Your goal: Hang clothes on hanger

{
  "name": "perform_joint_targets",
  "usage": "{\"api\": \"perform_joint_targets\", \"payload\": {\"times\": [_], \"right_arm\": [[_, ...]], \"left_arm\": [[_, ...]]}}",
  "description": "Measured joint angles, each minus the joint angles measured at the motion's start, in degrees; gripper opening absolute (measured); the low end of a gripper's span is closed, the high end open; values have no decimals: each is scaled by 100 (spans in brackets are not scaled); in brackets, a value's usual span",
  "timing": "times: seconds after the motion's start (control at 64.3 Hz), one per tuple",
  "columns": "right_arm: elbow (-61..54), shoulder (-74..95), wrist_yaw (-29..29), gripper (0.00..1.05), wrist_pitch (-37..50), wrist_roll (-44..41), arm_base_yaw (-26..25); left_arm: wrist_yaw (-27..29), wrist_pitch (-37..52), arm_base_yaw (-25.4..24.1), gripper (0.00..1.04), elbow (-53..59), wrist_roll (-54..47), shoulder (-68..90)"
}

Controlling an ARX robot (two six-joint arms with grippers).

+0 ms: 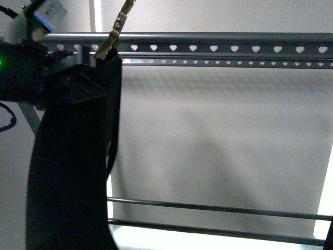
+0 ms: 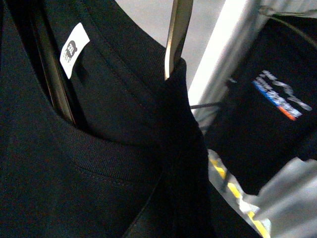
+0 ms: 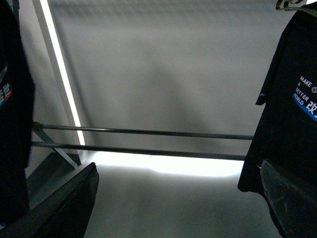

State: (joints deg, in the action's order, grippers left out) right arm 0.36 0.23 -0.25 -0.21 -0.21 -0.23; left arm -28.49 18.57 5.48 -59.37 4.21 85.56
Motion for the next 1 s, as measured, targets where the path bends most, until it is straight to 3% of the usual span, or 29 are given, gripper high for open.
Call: {"api": "perform_joint_targets", "payload": {"times": [0.093, 0.156, 0.202, 0.264, 0.405, 0.607, 0.716, 0.871, 0.996], "right_arm": [[0, 0, 0, 97, 0, 0, 2], [0, 2, 0, 97, 0, 0, 0], [0, 0, 0, 97, 0, 0, 0], [0, 2, 0, 97, 0, 0, 0], [0, 2, 0, 97, 0, 0, 0], [0, 2, 0, 97, 0, 0, 0], [0, 0, 0, 97, 0, 0, 0], [0, 2, 0, 97, 0, 0, 0], [0, 2, 0, 97, 0, 0, 0]], "left_arm": [[-2179, -422, -446, 5, -52, -831, -164], [-2907, -824, -562, 5, -175, -1327, -170], [-3646, -1604, -654, 5, -470, -2096, -153], [-4035, -2315, -684, 5, -798, -2684, -81], [-4413, -4153, -643, 5, -1755, -4041, 289], [-4323, -6575, -361, 5, -3058, -5794, 1078], [-4166, -6723, -144, 5, -3377, -6251, 1357], [-4116, -6087, 138, 5, -3386, -6367, 1475], [-3943, -4671, 367, 5, -2990, -6046, 1392]]}}
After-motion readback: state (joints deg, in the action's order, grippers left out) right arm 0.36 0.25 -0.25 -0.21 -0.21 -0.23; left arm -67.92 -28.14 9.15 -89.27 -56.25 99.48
